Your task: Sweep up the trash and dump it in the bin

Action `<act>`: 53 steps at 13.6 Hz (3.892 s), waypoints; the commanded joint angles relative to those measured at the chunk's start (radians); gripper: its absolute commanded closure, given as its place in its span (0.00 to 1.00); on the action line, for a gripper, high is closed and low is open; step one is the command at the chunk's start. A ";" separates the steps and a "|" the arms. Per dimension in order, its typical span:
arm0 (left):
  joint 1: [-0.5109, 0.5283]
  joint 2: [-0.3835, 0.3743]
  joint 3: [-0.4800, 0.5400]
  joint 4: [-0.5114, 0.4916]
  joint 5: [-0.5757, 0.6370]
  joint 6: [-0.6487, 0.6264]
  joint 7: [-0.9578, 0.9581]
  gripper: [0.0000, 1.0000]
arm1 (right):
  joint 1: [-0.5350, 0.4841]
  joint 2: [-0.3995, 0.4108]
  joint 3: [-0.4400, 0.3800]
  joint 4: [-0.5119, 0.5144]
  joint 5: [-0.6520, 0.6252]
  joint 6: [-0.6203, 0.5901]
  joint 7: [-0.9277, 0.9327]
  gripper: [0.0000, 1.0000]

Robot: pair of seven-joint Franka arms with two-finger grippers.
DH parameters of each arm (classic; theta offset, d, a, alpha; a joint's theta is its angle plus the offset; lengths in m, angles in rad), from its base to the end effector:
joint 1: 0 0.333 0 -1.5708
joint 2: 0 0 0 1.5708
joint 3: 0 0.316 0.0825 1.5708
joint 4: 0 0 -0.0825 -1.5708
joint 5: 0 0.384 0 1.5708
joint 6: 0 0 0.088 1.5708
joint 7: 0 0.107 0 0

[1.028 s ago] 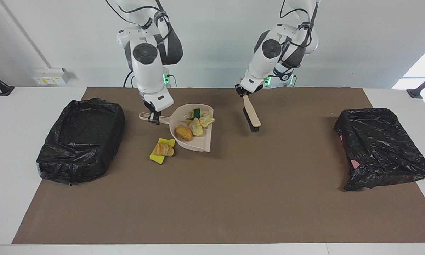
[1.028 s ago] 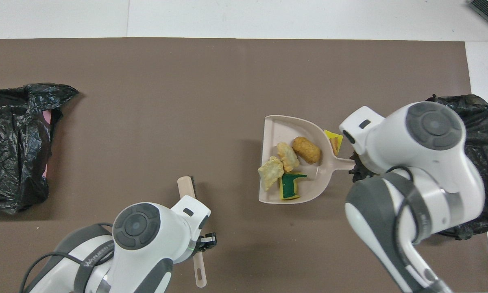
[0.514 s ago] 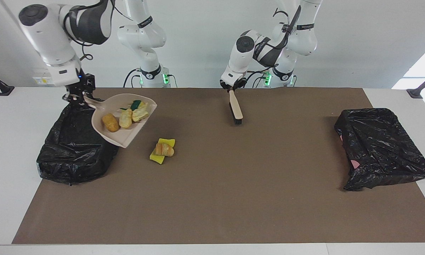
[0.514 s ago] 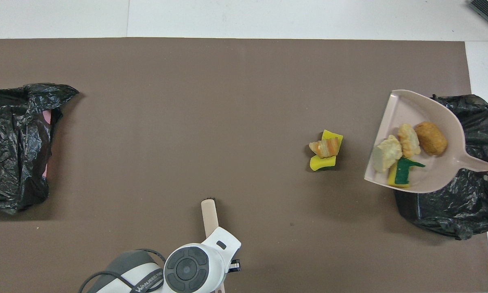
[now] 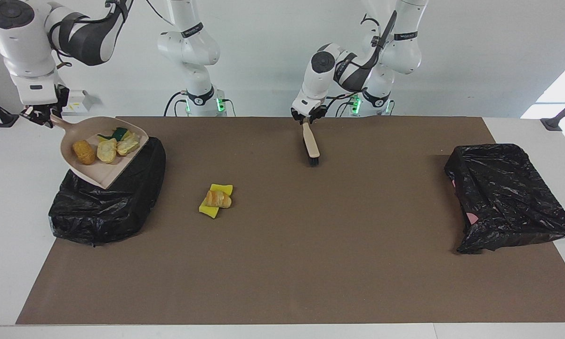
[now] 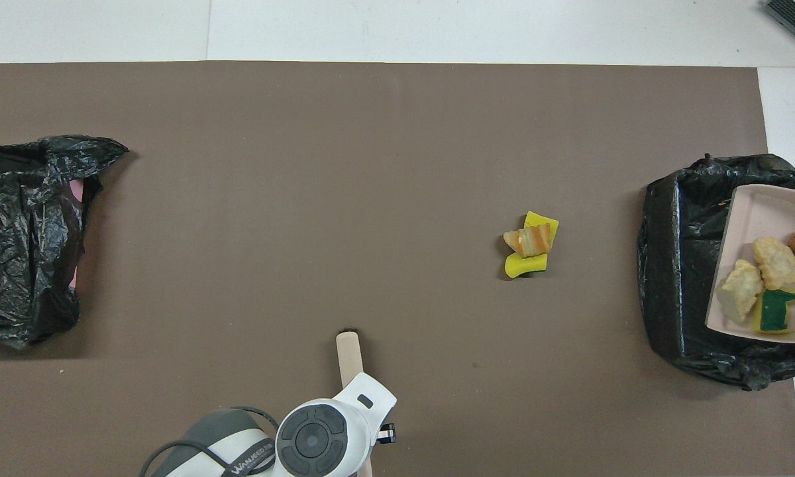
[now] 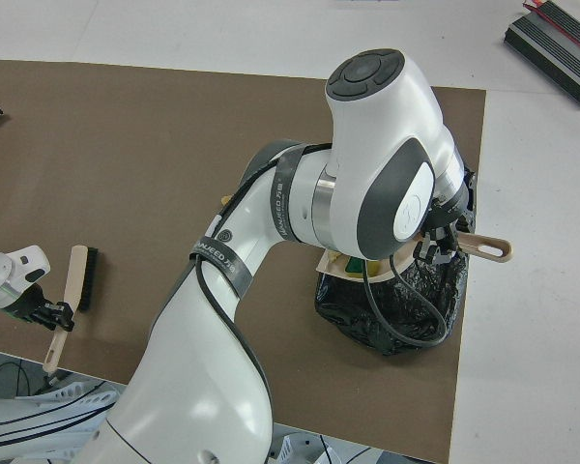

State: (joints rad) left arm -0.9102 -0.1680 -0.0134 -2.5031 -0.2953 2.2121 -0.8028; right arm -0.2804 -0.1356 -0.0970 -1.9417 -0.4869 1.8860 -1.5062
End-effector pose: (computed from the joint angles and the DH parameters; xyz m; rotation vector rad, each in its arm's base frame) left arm 0.2565 -0.3552 0.3362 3.0635 0.1096 -0.3829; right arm 0.4791 -0.2300 0.5559 2.2387 1.6392 -0.4546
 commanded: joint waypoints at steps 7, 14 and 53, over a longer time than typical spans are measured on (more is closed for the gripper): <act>0.278 0.045 0.019 0.237 0.086 -0.091 0.060 0.00 | 0.000 -0.002 0.006 -0.049 -0.240 0.126 -0.031 1.00; 0.540 0.105 0.023 0.459 0.180 -0.216 0.440 0.00 | 0.004 -0.053 0.006 -0.163 -0.364 0.254 -0.037 1.00; 0.881 0.102 0.024 0.862 0.292 -0.666 0.984 0.00 | 0.096 -0.079 0.014 -0.074 -0.425 0.338 -0.308 1.00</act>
State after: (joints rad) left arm -0.0437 -0.0640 0.0205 -1.6475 -0.0199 1.5557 0.1691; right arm -0.1775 -0.2327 -0.0861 -2.0527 -0.9604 2.2529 -1.7748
